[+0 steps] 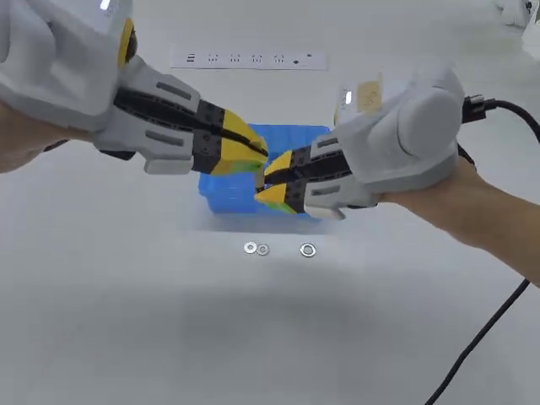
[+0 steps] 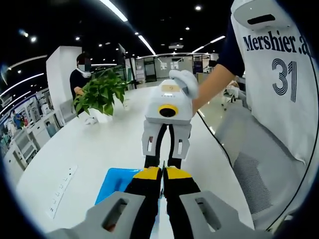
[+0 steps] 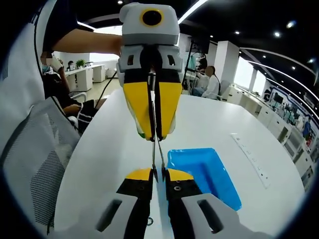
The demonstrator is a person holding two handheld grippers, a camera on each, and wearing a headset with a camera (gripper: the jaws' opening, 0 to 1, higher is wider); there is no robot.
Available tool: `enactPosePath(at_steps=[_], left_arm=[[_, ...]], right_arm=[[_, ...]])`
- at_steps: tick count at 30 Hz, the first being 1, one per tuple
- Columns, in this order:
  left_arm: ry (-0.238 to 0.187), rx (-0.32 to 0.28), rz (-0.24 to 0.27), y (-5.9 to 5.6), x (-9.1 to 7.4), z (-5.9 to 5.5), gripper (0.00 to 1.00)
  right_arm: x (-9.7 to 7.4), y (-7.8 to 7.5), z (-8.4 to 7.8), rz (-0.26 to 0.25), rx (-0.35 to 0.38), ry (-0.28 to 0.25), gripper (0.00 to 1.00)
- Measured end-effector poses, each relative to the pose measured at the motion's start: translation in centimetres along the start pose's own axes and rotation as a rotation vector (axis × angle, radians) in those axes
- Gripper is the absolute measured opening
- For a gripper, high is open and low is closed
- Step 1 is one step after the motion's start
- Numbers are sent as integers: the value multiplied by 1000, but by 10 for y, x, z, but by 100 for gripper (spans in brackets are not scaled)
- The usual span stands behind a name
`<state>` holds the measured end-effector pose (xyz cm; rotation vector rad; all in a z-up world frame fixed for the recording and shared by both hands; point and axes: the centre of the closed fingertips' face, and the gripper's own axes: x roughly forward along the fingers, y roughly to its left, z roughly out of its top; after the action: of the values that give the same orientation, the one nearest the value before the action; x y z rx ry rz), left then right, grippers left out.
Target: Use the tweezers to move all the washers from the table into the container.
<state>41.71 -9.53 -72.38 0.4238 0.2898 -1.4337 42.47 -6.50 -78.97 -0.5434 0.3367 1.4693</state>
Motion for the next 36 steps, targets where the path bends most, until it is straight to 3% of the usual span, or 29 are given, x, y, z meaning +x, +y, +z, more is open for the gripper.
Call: enactPosePath(at_steps=[6,14,20,29,36], left_arm=[[0,-37,-2,-27,2,-7,6],[9,-75,6,-48,4,-15,6],[10,-104,34,-45,3,-24,6],[33,-131,66,-26,3,-43,6],[37,-144,67,-16,4,-50,6]], right_arm=[[6,27,-8,42,8,18,11],[16,47,-16,61,11,34,11],[22,45,-22,57,19,44,11],[36,29,-34,21,7,71,11],[41,21,-37,15,11,76,11]])
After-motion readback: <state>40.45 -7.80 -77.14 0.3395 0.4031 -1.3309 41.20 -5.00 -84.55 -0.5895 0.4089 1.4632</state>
